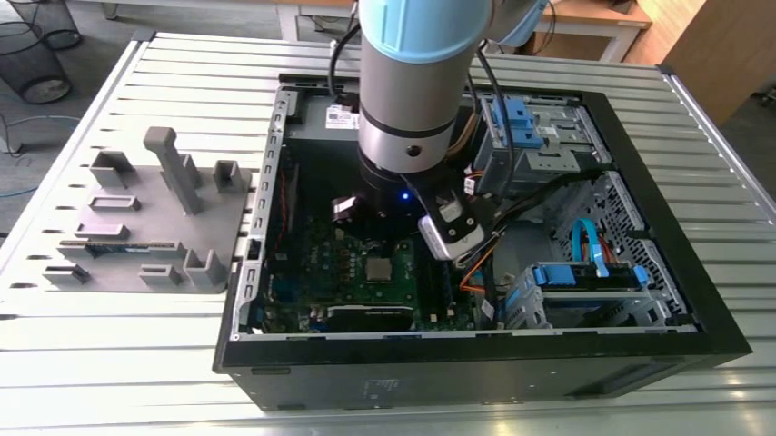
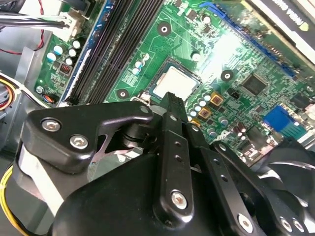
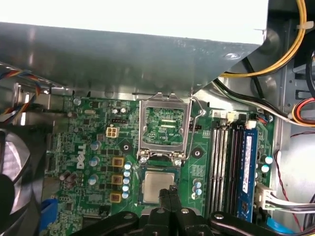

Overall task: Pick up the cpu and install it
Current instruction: 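Close the cpu cover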

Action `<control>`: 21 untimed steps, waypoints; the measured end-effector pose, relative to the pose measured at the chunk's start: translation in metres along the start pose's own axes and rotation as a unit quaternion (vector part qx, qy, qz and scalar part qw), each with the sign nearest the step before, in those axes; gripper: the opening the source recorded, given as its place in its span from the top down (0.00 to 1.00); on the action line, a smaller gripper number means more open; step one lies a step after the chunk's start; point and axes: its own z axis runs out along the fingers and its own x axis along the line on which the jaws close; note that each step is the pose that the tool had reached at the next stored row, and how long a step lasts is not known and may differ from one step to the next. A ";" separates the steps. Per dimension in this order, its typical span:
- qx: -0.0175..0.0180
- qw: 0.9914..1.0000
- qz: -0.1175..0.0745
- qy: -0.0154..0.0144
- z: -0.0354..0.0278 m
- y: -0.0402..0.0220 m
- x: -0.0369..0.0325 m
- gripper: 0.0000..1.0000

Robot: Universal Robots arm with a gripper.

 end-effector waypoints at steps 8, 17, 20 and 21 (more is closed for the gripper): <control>0.000 0.999 -0.040 0.001 0.0042 0.0007 -0.0013 0.89; -0.001 0.996 -0.088 0.002 0.0064 0.0007 -0.0014 0.89; -0.001 0.996 -0.088 0.002 0.0066 0.0010 -0.0015 0.89; -0.001 0.996 -0.088 0.002 0.0066 0.0016 -0.0015 0.89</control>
